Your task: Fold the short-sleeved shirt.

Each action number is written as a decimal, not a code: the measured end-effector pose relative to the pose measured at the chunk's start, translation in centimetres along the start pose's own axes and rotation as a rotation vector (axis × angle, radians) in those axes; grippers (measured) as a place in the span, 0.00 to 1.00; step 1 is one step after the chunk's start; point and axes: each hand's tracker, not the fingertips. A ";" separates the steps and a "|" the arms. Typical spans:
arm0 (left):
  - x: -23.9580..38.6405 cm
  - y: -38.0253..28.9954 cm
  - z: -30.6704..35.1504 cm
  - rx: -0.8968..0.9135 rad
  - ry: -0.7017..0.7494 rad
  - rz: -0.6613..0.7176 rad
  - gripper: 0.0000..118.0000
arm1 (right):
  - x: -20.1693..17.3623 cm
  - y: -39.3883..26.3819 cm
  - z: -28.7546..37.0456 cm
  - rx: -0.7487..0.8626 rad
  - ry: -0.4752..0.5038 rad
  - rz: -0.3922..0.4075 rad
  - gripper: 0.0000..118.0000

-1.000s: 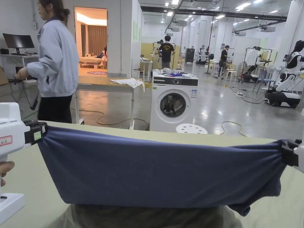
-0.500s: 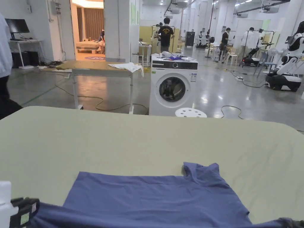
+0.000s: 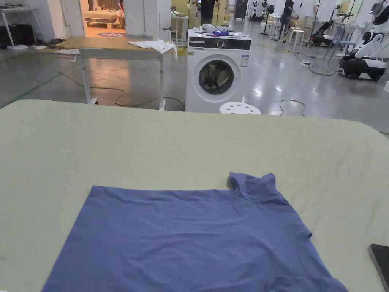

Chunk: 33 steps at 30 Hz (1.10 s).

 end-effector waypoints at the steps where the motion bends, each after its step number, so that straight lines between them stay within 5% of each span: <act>1: 0.1 -0.2 0.1 0.006 0.001 0.000 0.00 | -0.1 0.0 0.0 -0.004 -0.004 0.007 0.10; 2: 0.2 -0.1 0.3 0.014 0.006 0.002 0.02 | -0.3 0.1 0.2 -0.001 -0.019 0.012 0.16; 4: 0.4 0.4 0.6 0.032 0.002 0.024 0.14 | -0.8 0.5 1.1 0.022 -0.061 0.017 0.49; 6: 1.0 0.8 1.0 0.078 -0.029 0.025 0.33 | -0.9 1.5 1.9 0.073 -0.085 -0.017 0.63; 7: 1.5 1.2 1.1 0.105 -0.034 0.012 0.47 | -1.1 2.1 2.6 0.122 -0.085 -0.035 0.63; 9: 2.8 1.9 1.3 0.170 -0.026 -0.027 0.55 | -1.7 3.4 3.7 0.196 -0.105 -0.058 0.63; 18: 8.5 6.4 1.0 0.485 0.010 -0.132 0.53 | -6.1 9.6 5.7 0.667 -0.110 -0.167 0.63; 21: 10.4 7.7 1.5 0.612 0.040 -0.133 0.46 | -8.4 11.4 5.7 0.790 -0.127 -0.165 0.63; 24: 11.8 8.3 2.1 0.710 0.073 -0.151 0.31 | -10.3 12.7 5.7 0.884 -0.120 -0.172 0.55; 26: 12.8 8.7 2.6 0.760 0.099 -0.158 0.19 | -11.2 13.2 5.9 0.932 -0.096 -0.190 0.33; 28: 13.1 8.8 2.9 0.795 0.110 -0.157 0.16 | -11.7 13.7 5.9 0.946 -0.087 -0.194 0.29; 30: 13.6 8.7 3.3 0.847 0.121 -0.187 0.04 | -12.4 14.1 6.0 0.948 -0.098 -0.199 0.07; 33: 13.7 8.5 4.0 0.865 0.137 -0.189 0.00 | -12.6 14.3 6.0 0.963 -0.052 -0.200 0.02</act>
